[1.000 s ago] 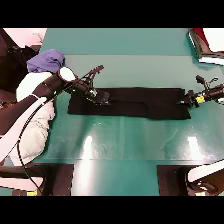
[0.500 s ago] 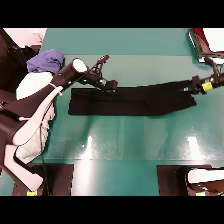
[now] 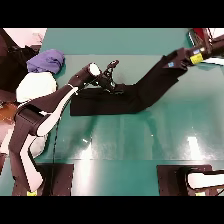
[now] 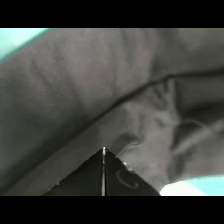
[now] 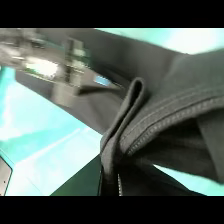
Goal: Fold the shirts.
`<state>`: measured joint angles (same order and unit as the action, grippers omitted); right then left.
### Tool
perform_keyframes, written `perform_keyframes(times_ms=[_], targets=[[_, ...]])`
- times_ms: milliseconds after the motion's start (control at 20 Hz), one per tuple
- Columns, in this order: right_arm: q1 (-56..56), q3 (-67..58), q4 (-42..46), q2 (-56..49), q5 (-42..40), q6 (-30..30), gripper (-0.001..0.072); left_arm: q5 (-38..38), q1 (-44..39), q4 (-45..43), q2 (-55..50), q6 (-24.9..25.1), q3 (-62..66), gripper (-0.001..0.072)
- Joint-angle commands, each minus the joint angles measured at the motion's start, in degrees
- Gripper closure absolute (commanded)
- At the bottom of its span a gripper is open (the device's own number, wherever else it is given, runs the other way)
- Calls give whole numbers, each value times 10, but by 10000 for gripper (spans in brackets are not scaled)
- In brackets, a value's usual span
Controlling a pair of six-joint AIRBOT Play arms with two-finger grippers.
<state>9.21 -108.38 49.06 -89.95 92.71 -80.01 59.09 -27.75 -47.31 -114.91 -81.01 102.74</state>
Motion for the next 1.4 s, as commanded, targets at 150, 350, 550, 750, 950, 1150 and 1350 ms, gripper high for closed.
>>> perform_keyframes(times_ms=[150, 350, 550, 750, 950, 1150, 1350], targets=[[109, -96, 0, -47, -26, -16, 691, 15, -2, -47, -7, -11, 6, 687], [144, -62, 0, -47, -48, -2, 691, 17, -1, -66, -6, -11, 6, 686], [161, -62, -1, -47, -64, 9, 691, 35, 14, -71, -1, -11, 23, 686], [172, -62, 0, -47, -64, 22, 691, 110, 57, -83, -1, -11, 84, 686], [194, -62, 0, -47, -67, 48, 690, 179, 114, -130, 13, -12, 156, 687], [228, -62, -1, -60, -103, 57, 690, 181, 184, -194, 93, -13, 156, 687], [292, -62, -72, -123, -172, 117, 689, 185, 256, -204, 175, -13, 156, 686]])
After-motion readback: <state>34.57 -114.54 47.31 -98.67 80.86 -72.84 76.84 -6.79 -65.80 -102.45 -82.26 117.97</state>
